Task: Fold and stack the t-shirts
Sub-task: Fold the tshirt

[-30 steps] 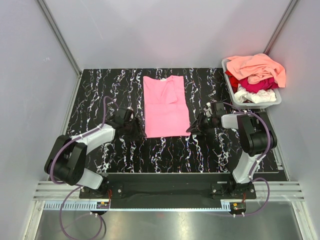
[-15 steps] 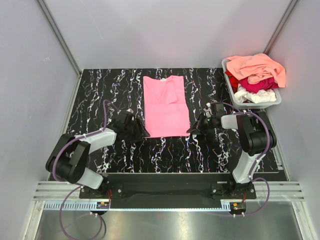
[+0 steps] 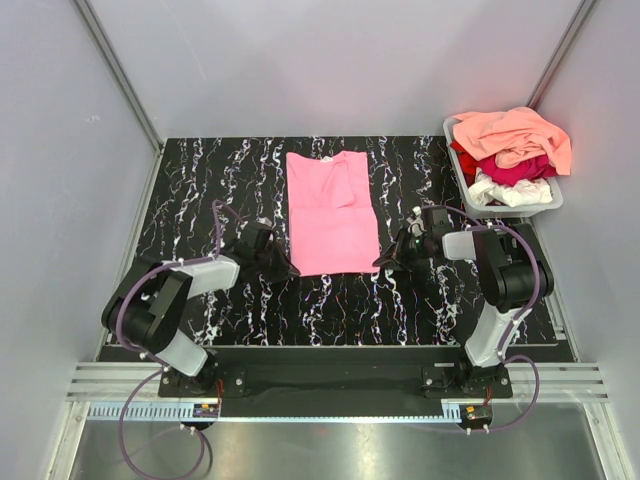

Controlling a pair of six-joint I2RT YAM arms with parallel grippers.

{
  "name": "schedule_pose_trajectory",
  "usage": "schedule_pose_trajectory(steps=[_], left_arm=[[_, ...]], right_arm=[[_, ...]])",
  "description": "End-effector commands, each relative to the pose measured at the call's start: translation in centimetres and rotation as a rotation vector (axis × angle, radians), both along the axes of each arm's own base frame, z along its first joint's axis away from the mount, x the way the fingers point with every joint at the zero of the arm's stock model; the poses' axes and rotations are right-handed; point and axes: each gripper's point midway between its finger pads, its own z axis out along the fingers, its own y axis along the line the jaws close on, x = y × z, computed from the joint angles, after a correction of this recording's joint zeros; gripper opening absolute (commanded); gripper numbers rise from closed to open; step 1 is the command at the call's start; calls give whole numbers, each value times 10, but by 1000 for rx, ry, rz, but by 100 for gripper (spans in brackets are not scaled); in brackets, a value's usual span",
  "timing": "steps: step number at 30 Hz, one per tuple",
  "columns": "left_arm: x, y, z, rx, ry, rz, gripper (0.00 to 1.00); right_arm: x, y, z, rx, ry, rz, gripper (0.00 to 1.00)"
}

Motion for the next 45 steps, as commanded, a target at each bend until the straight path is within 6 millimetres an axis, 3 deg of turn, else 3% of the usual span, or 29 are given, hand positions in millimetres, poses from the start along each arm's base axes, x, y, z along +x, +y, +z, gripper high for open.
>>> schedule_pose_trajectory(steps=[1,6,7,9,12,16,18,23,30,37,39,45], left_arm=[[-6,4,2,62,2,-10,0],[-31,3,27,120,-28,-29,0],[-35,2,41,107,-60,-29,0],[-52,1,49,118,-57,-37,0],[-77,-2,80,62,-107,-36,0],[-105,0,101,19,-117,-27,0],[-120,2,114,-1,-125,-27,0],[-137,18,132,18,-124,-16,1],[-122,19,164,79,-199,-34,8],[-87,8,168,88,-182,-68,7],[-75,6,168,95,-183,-74,6],[-40,14,174,103,-188,-91,5]], right_arm=[[-9,-9,-4,-69,1,-26,0],[-27,-12,23,-53,-1,-58,0],[-28,-13,40,-43,-45,-65,0],[-45,-16,45,-63,-25,-69,0],[-66,-19,66,-79,-35,-77,0],[-98,-24,100,-77,-71,-92,0],[-117,-27,106,-84,-41,-96,0],[-140,-33,130,-80,-65,-114,0],[-114,-37,149,-142,-117,-122,0],[-67,-34,163,-186,-156,-117,0],[-56,-34,159,-206,-143,-119,0],[-21,-31,164,-233,-165,-111,0]])
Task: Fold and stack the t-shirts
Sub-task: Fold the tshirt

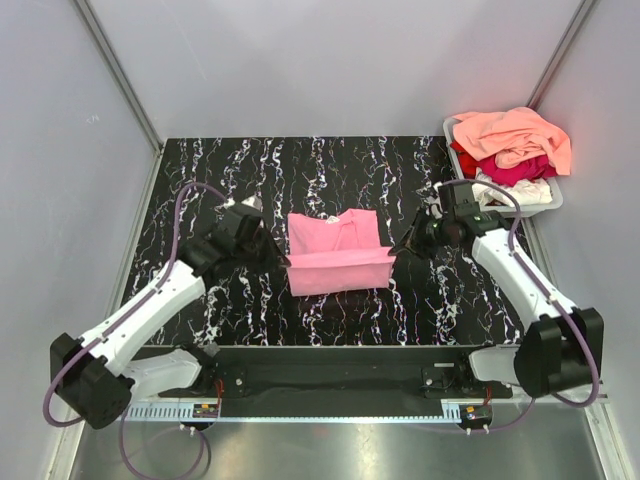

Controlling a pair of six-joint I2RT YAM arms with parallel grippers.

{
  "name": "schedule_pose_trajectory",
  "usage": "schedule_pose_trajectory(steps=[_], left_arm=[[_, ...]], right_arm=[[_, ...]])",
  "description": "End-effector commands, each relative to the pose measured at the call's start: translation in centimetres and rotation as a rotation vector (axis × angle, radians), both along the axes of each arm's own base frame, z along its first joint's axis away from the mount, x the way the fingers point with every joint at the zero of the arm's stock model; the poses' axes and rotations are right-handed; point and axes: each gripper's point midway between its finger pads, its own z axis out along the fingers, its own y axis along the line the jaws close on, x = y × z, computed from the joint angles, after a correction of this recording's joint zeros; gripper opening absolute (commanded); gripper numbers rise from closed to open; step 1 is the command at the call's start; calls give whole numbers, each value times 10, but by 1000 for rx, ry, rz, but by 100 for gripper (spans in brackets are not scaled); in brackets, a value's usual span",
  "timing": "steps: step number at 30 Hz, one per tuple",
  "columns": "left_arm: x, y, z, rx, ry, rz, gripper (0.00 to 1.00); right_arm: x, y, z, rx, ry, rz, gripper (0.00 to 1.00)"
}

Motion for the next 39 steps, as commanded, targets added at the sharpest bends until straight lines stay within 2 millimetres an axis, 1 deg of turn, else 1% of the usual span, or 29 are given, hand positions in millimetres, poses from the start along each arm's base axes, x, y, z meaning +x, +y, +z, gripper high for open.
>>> schedule_pose_trajectory(steps=[1,4,5,6,8,12,17,20,21,25,26,27,28,31,34,35,36,39], left_arm=[[24,5,25,-2,-78,-51,4],[38,7,29,22,-84,-62,3],[42,7,27,33,-84,-65,3],[46,6,30,29,-95,-67,3],[55,5,29,22,-94,-65,3],[73,3,28,21,-90,-66,2],[98,2,29,17,-95,-67,2],[108,1,31,17,-88,-78,1],[109,0,33,14,-89,-80,1],[120,3,36,18,-97,-78,2],[123,2,35,17,-95,-79,2],[125,2,34,15,-90,-81,2],[129,2,30,14,-80,-82,2],[136,2,26,12,-77,-79,2],[149,4,14,24,-57,-72,2],[152,5,10,29,-51,-69,2],[157,8,7,30,-47,-64,2],[172,10,-5,30,-23,-63,1]], right_arm=[[37,-10,13,-73,-112,-24,0],[52,-11,15,-83,-120,-28,0],[56,-11,16,-83,-122,-26,0],[64,-10,17,-85,-124,-26,0],[72,-9,17,-86,-126,-22,0],[94,-5,14,-83,-118,-12,0],[113,-4,9,-86,-108,-11,0],[124,-4,8,-83,-107,-18,0],[128,-2,14,-78,-120,-17,0],[142,-3,20,-77,-140,-30,0],[147,-2,15,-78,-129,-30,0],[151,-1,20,-74,-138,-29,0],[154,0,19,-74,-136,-24,0],[165,3,10,-73,-122,-18,0],[177,6,1,-68,-108,-6,0],[182,7,-9,-72,-89,-6,0],[188,8,-6,-66,-104,-7,0],[205,12,-13,-49,-103,-12,0]])
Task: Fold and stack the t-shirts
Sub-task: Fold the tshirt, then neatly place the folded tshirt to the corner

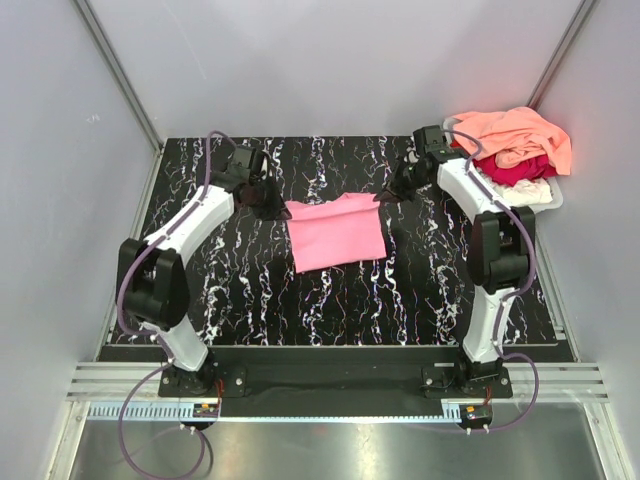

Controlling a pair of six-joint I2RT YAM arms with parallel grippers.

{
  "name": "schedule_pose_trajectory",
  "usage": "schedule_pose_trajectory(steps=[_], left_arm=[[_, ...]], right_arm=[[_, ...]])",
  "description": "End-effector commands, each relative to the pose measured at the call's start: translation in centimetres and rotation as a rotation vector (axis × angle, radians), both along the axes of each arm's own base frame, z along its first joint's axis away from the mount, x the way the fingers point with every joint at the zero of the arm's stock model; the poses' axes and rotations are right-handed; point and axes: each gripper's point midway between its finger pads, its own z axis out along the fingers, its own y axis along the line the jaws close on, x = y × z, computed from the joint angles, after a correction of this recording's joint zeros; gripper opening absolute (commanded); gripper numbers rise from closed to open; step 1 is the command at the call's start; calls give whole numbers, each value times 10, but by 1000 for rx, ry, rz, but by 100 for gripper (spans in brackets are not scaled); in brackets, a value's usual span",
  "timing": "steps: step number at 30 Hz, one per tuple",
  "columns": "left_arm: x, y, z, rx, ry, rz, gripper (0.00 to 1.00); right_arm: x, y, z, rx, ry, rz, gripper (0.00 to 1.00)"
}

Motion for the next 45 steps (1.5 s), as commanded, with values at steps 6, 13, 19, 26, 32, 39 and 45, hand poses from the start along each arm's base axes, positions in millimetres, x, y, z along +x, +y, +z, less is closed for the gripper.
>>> schedule_pose_trajectory(steps=[6,13,19,26,32,39,45], left_arm=[[61,10,-2,-10,-35,3,1],[153,22,-85,-42,79,80,25],[196,22,-71,-129,69,110,53],[169,35,-32,-114,-14,112,63],[122,41,-51,-107,12,98,63],[104,32,-83,-129,28,50,63],[103,11,-103,-143,35,14,59]], right_arm=[[69,2,3,33,-90,-16,0],[138,17,-77,109,-43,-42,40],[190,29,5,259,-266,-28,99],[152,23,23,256,-326,-21,100],[100,7,-3,164,-258,-24,99],[22,9,7,194,-228,-8,98],[-64,13,5,180,-244,36,99]])
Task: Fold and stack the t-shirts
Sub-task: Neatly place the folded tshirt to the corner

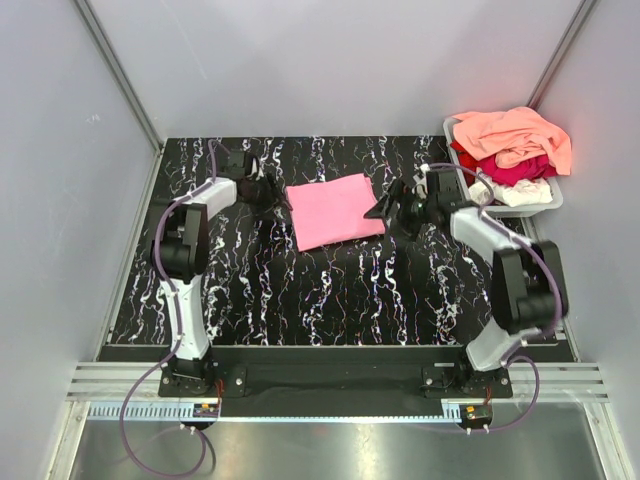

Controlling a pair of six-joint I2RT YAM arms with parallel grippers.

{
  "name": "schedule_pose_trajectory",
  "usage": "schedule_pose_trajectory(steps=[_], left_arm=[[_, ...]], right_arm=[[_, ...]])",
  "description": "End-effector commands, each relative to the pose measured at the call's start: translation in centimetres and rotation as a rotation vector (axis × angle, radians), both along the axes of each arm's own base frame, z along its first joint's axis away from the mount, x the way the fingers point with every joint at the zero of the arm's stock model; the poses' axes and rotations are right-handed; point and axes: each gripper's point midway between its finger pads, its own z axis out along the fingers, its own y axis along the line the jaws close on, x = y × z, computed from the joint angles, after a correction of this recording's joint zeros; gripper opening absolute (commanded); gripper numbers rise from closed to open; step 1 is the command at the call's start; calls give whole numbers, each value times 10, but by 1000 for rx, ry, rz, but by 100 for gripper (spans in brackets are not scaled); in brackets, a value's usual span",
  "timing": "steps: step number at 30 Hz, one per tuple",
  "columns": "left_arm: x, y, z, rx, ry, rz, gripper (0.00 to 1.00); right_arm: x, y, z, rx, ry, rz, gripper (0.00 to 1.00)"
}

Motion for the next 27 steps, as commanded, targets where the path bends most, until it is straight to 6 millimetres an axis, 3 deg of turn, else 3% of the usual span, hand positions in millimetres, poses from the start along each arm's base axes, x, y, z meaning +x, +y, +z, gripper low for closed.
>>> schedule_pose_trajectory(steps=[1,3,4,6,7,9,10,11,12,15,16,18,24,25,26,27], left_arm=[[9,-24,2,-42,-78,-57,59],[8,-31,-6,-58,-70,-52,55],[7,-34,-8,-60,-71,-56,53],[7,-39,-16,-60,-59,-59,48],[6,-41,-19,-60,-53,-61,39],[6,-44,-26,-70,-37,-54,31],[8,-46,-29,-78,-32,-52,13],[9,-48,-30,-94,-19,-41,4],[10,-49,-30,-103,-13,-38,0],[24,-38,-23,-68,-13,-28,0],[23,-24,-24,-41,18,-12,0],[44,-3,-11,36,-35,-13,0],[78,92,20,220,-51,65,0],[77,108,16,238,-18,80,0],[90,127,31,274,-61,100,0],[93,139,34,293,-63,108,0]], right_arm=[[-38,11,22,14,-135,56,99],[-60,11,22,17,-150,69,99],[-77,12,5,11,-124,83,99],[-95,12,2,18,-129,103,99],[-109,10,-11,16,-104,110,99],[-125,11,-14,28,-106,130,99],[-136,9,-24,24,-82,136,99],[-142,9,-25,28,-83,148,99],[-152,7,-28,29,-81,153,99],[-167,5,-29,33,-82,158,99],[-172,3,-30,28,-73,161,99],[-178,0,-26,27,-95,161,99],[-201,-3,-23,45,-117,182,100],[-202,-1,-22,63,-117,177,100],[-203,-1,-22,72,-118,178,100],[-205,-1,-24,78,-114,180,100]])
